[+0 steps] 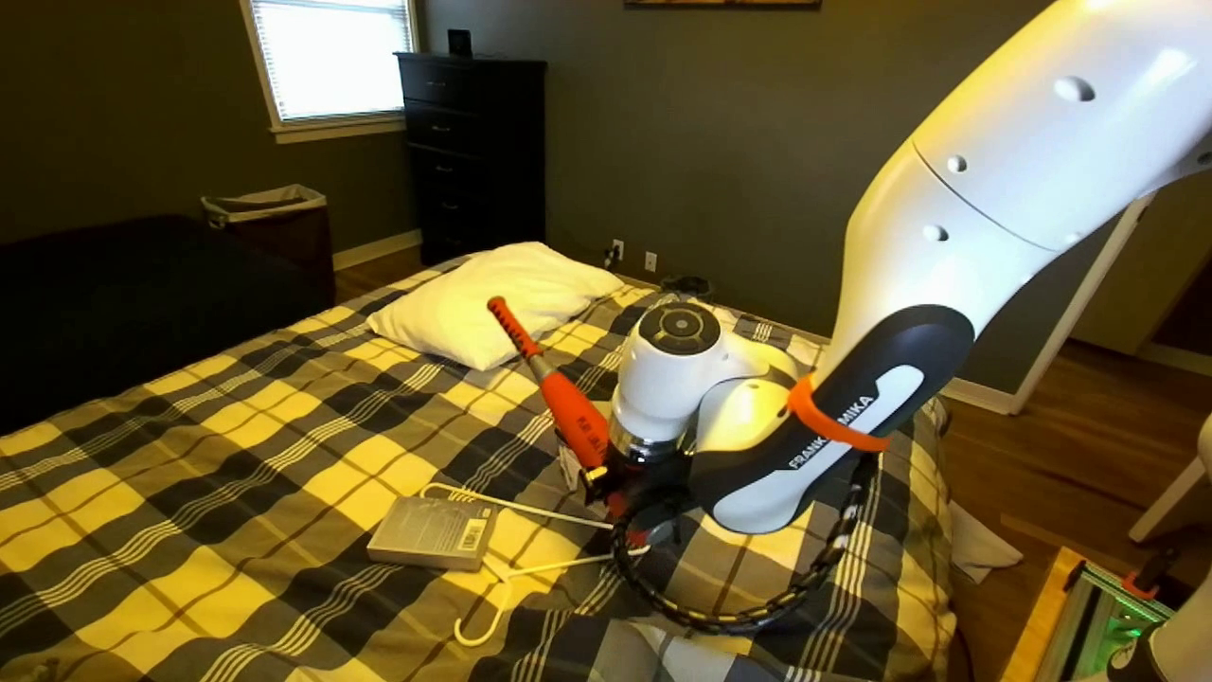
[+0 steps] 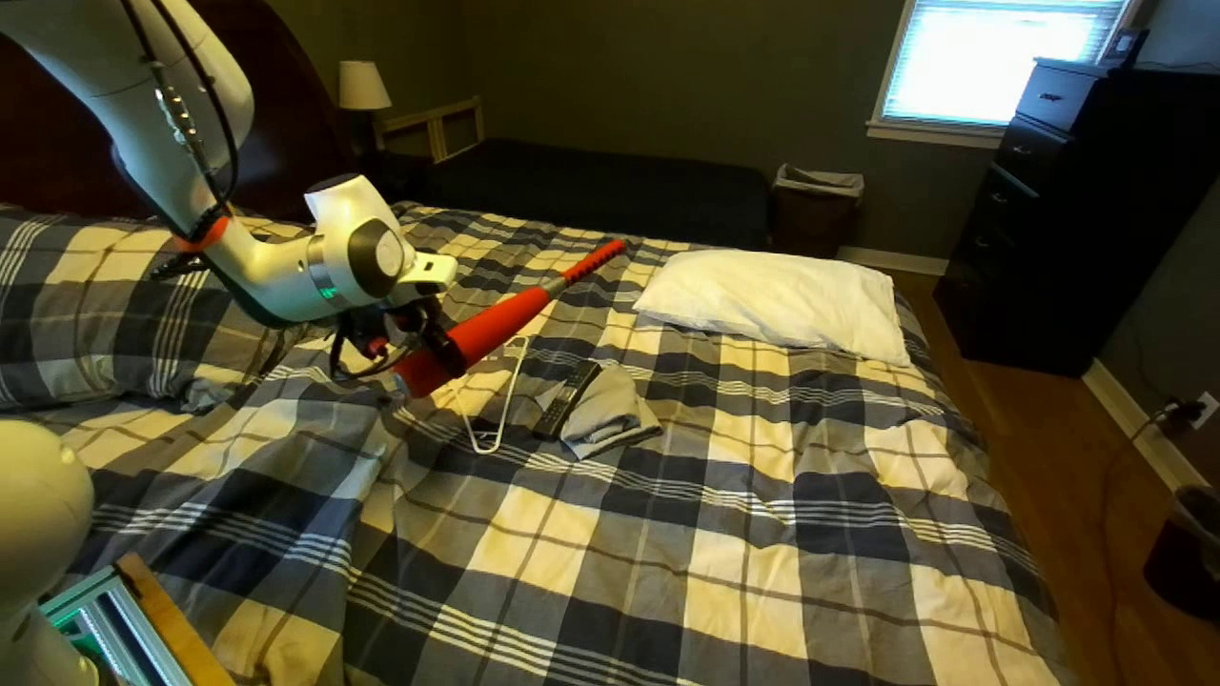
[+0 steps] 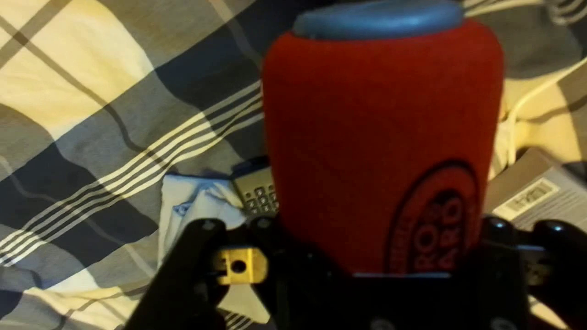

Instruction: Pick up the orange bat and put it on the left side of the bed

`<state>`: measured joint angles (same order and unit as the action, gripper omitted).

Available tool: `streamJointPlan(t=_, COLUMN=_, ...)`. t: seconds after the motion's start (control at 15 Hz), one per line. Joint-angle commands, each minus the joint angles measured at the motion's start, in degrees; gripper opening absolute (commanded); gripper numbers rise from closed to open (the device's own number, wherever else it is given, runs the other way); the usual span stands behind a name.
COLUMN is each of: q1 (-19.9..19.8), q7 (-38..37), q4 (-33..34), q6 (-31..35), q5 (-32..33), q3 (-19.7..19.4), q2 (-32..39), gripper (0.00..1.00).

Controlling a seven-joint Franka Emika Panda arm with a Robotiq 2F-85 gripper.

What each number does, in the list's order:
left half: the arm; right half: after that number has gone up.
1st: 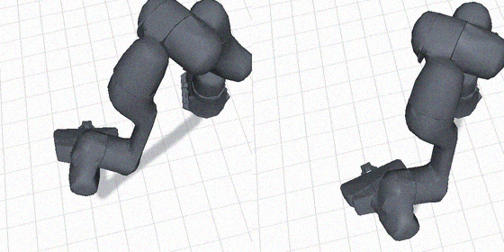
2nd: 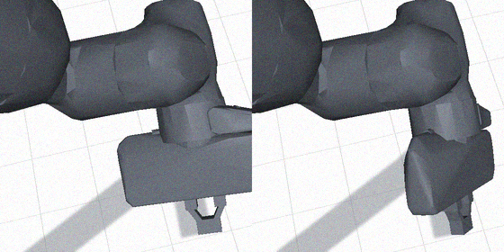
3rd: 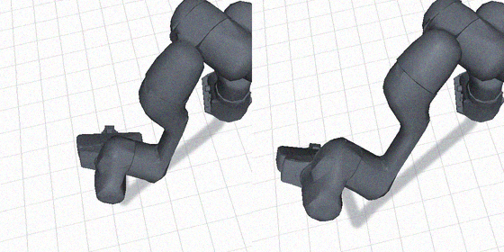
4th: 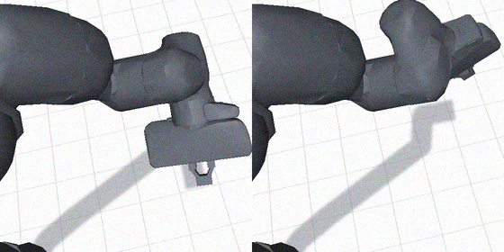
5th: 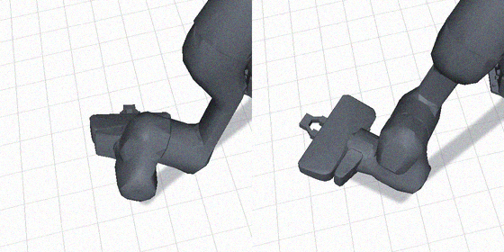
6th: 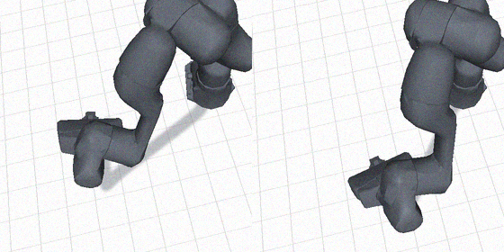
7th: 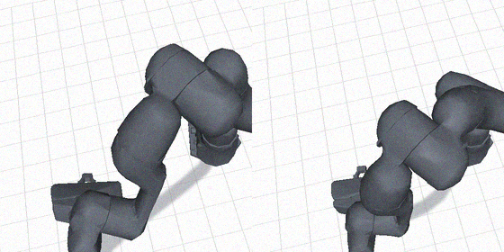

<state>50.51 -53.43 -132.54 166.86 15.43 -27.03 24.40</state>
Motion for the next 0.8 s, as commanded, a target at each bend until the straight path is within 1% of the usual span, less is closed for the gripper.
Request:
streamJointPlan(t=0.0, q1=8.5, q7=-11.4, q4=-5.2, q6=3.6, q5=7.3, q3=-14.3, q2=-4.5, gripper=0.34)
streamJointPlan(t=0.07, q1=2.4, q7=-6.1, q4=-1.3, q6=1.7, q5=4.4, q3=-6.1, q2=-1.4, gripper=0.34)
streamJointPlan(t=0.13, q1=4.0, q7=-6.2, q4=-1.8, q6=1.9, q5=4.4, q3=-8.8, q2=-1.7, gripper=0.59)
streamJointPlan(t=0.33, q1=2.8, q7=-5.8, q4=-1.7, q6=1.9, q5=4.3, q3=-7.0, q2=-1.4, gripper=0.59)
streamJointPlan(t=0.4, q1=2.1, q7=-6.2, q4=-1.5, q6=1.8, q5=5.0, q3=-5.9, q2=-1.4, gripper=0.34)
streamJointPlan(t=0.47, q1=1.8, q7=-8.1, q4=-1.1, q6=1.8, q5=4.2, q3=-7.0, q2=-1.0, gripper=0.34)
streamJointPlan(t=0.53, q1=3.5, q7=-10.3, q4=-1.4, q6=2.6, q5=4.2, q3=-10.2, q2=-0.7, gripper=0.34)
streamJointPlan(t=0.67, q1=4.6, q7=-14.0, q4=-3.1, q6=2.8, q5=5.1, q3=-15.2, q2=-1.7, gripper=0.34)
streamJointPlan(t=0.73, q1=5.4, q7=-15.6, q4=-3.9, q6=3.1, q5=5.9, q3=-18.5, q2=-2.2, gripper=0.34)
